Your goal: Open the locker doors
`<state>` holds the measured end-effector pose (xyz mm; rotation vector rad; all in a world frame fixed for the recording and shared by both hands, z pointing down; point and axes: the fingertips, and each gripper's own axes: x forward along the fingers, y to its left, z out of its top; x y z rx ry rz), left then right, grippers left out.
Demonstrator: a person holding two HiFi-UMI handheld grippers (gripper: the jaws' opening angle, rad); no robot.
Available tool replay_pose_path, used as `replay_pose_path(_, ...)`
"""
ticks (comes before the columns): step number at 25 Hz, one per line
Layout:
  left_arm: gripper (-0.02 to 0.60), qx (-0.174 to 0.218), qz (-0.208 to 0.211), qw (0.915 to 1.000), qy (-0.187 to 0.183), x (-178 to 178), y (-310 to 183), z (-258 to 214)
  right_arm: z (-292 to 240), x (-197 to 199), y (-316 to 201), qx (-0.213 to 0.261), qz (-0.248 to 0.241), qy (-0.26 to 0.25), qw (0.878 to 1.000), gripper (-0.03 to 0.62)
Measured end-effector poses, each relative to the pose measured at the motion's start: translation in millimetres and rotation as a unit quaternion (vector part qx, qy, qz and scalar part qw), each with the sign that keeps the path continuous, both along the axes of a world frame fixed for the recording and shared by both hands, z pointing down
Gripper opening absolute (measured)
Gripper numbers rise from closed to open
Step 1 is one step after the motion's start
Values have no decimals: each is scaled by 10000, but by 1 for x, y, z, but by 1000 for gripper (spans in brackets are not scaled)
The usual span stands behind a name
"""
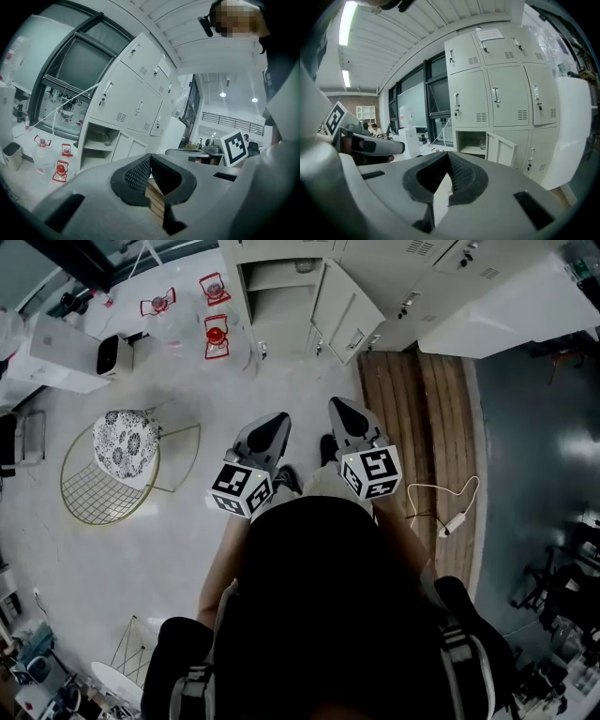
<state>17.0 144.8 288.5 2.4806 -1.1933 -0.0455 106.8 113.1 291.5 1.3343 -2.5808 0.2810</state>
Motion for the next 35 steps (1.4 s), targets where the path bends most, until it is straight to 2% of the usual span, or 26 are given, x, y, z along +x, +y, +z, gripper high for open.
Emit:
replay_pose_path(15, 18, 28, -161, 9999, 23, -10, 16, -3, -17, -27, 31, 110, -512, -236, 9983, 3)
replay_pose_path(35, 18, 65, -173, 9998, 20, -7, 12, -7, -18, -28, 32, 75, -604, -227, 9979, 3)
